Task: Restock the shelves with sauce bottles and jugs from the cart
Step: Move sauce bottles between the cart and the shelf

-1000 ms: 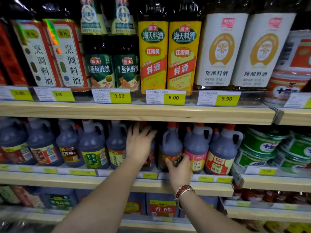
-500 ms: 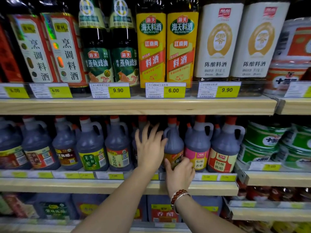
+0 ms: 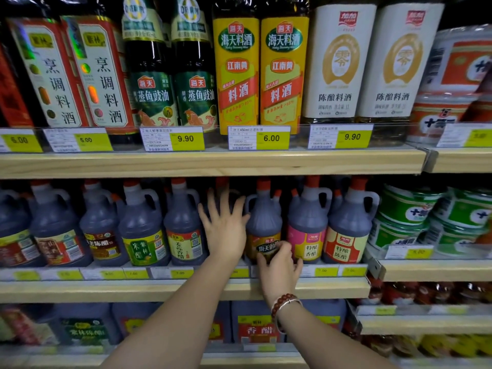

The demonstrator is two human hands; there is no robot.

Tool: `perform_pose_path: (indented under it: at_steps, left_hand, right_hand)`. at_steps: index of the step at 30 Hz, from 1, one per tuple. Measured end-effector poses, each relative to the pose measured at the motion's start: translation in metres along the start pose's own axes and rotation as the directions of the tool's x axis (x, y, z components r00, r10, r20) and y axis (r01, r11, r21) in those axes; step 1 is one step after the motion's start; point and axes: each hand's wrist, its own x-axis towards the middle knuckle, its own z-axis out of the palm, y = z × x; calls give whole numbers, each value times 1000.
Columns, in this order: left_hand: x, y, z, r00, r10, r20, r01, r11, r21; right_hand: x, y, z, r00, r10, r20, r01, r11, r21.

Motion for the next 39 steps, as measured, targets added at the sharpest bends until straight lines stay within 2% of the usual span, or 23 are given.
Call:
perform_pose_path:
  at_steps: [2,4,9,14,19,22,24,28,29,31,33,35,37,39]
  left_hand:
    - [-4,-7,-6,996,-31,80,32,999,-6]
    - [-12,-17,-14,990,-35,135,37,999,-9]
    - [-26,-45,-35,982,-13,186,25,998,-62]
    - [-43,-74,-60,944,-97,315,120,991,-55]
    - [-87,-97,-72,862,-201,466,217,976,19]
    - [-131,-107,-83,765,-276,581,289,955,73]
    - [-159,-109,-97,672,-352,651,355,925,135]
    - [-218,-106,-132,432,-554,712,538,792,289]
    - [-230,-105,-142,382,-586,715,554,764,331]
    - [-253,-103,-163,215,-660,720,556,689,465]
    - [-273,-104,-179,95,-722,685,514,625,588]
    - [-292,-107,-190,57,-774,631,500,569,652]
    - [-311,-110,-198,-2,-823,568,512,487,708]
    - [-327,-114,-205,-98,-846,524,487,419,767]
  right_hand:
    - [3,-3,-9,999,40,29,-41,999,33]
    - [2,-5,-16,997,58,43,-58,998,-7]
    - [-12,-16,-31,997,69,30,-66,992,-106]
    - [-40,-33,-33,978,85,190,-63,991,-118]
    - [-72,-25,-28,928,119,352,-55,981,-185]
    - [-94,-9,-25,875,116,469,-28,981,-190]
    - [-110,5,-23,800,97,592,-5,988,-155]
    - [-137,29,-19,580,65,812,86,986,-141]
    - [-143,34,-17,538,73,840,77,988,-136]
    - [-157,40,-14,429,108,897,33,990,-135]
    - [-172,43,-8,306,144,941,11,988,-154]
    - [-184,42,-3,216,162,963,3,986,-167]
    - [-197,33,2,87,159,983,13,987,-161]
    - [-215,23,11,-22,139,990,27,990,-139]
